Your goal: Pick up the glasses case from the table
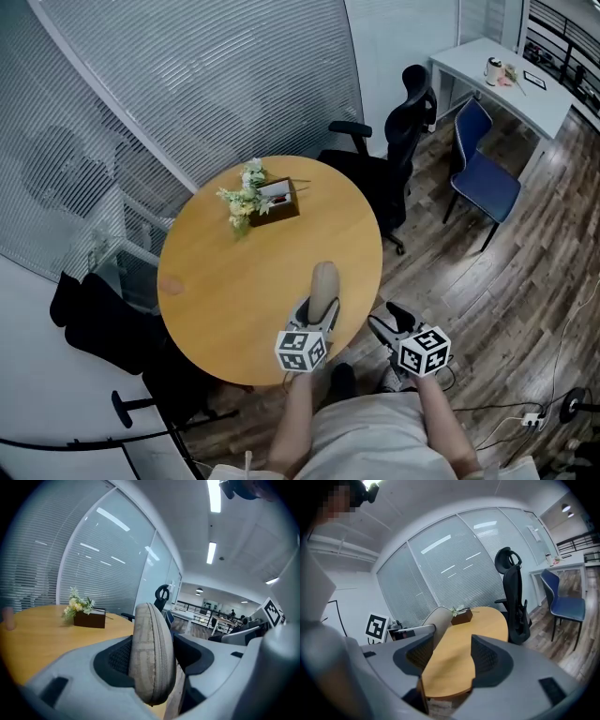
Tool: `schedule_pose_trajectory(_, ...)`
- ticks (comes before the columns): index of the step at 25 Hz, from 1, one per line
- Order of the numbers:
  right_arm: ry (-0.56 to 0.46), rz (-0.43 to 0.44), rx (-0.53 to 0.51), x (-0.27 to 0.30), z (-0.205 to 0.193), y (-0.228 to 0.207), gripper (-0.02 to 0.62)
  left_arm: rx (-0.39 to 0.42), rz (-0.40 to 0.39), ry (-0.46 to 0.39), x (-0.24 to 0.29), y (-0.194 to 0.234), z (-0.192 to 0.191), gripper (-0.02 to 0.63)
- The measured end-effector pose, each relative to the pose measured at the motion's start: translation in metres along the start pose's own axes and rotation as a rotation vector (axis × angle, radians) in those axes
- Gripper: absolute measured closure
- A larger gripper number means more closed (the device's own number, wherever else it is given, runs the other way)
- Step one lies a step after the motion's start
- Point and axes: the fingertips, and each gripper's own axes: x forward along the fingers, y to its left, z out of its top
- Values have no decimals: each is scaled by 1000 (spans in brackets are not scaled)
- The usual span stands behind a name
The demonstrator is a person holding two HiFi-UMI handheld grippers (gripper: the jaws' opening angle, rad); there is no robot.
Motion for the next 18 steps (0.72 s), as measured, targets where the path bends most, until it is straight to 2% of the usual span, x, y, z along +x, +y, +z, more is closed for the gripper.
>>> schedule_pose_trajectory(9, 23, 68, -40, -20, -17, 8, 350, -46, 107, -55, -33, -16, -8, 351)
schedule_pose_trajectory(18, 11, 80, -61, -33, -22, -3, 351, -26, 154, -137, -58, -28, -11, 351)
